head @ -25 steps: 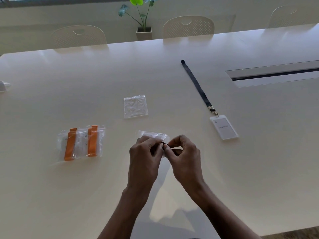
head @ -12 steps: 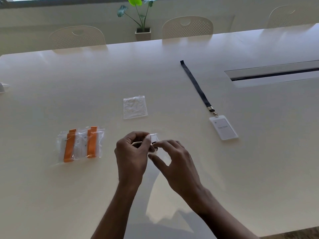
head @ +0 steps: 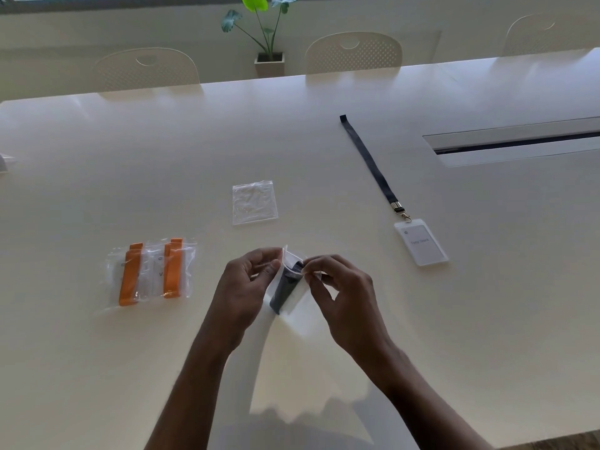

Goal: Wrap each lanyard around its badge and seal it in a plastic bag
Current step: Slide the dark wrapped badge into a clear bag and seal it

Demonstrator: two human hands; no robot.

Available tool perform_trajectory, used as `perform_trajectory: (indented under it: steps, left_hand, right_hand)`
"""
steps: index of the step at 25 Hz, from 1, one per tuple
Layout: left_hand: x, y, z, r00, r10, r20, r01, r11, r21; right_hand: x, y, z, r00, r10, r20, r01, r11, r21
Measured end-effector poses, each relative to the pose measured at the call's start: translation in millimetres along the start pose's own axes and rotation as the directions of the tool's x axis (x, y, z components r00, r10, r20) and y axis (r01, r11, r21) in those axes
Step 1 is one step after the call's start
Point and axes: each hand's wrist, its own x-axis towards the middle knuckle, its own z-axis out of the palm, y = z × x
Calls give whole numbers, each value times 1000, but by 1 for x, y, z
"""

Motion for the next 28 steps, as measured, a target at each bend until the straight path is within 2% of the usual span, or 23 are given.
perform_trajectory:
  steps: [6,11,14,18,20,28]
  left_hand:
    - [0,-3,-3,999,40,2,-39,995,-92]
    - [-3,0,-3,994,106,-5,-106,986,-129]
    - [-4,2,-4,990,140,-24,-142,973,-180]
    - [-7,6,-5,987,150,-60,-161,947,-277]
    - [-8,6,-5,985,159,-64,-171,942,-290]
    - [-10,-1,-8,992,119,-33,-124,968,-218]
  right_hand:
    - [8,5,-15,992,-72,103,81,993,-84]
    - [16,3,-29,995,-32,98,45,989,-138]
    - [20,4,-34,999,-9,52,13,997,-70]
    - [22,2,-37,985,165,48,-170,977,129]
    - [22,1,-38,977,207,51,-213,960,183]
    - [28,0,-48,969,234,74,-245,944,223]
